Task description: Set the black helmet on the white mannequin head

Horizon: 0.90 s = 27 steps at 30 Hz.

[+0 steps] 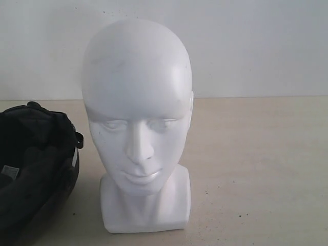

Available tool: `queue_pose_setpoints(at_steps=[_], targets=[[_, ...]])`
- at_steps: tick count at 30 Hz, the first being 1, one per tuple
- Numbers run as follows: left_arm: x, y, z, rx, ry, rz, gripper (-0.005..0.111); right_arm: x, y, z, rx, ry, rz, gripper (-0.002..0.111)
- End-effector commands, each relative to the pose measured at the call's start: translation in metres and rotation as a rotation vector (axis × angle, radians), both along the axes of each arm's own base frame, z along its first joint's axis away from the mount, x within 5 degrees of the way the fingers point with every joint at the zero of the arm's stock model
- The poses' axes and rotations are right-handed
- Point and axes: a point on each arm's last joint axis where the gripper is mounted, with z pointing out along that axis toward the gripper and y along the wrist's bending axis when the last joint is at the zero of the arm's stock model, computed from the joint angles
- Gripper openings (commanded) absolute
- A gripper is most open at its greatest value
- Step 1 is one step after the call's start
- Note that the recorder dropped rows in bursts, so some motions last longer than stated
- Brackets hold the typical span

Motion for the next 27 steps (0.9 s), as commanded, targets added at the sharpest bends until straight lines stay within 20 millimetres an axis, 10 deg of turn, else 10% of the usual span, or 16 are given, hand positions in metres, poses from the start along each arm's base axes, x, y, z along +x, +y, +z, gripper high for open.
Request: queue_pose_setpoints(at_steps=[1, 14, 27], targets=[[0.019, -0.001, 0.008, -0.050, 0.331, -0.005, 0.005, 0.000, -0.001, 0.001, -0.006, -0.016, -0.007, 0.000], [0.069, -0.027, -0.011, 0.030, 0.883, -0.357, 0.005, 0.000, -0.001, 0.001, -0.006, -0.016, -0.007, 0.000], [0.103, -0.060, -0.019, 0.188, 1.010, -0.631, 0.005, 0.000, -0.001, 0.001, -0.006, -0.016, -0.007, 0.000]])
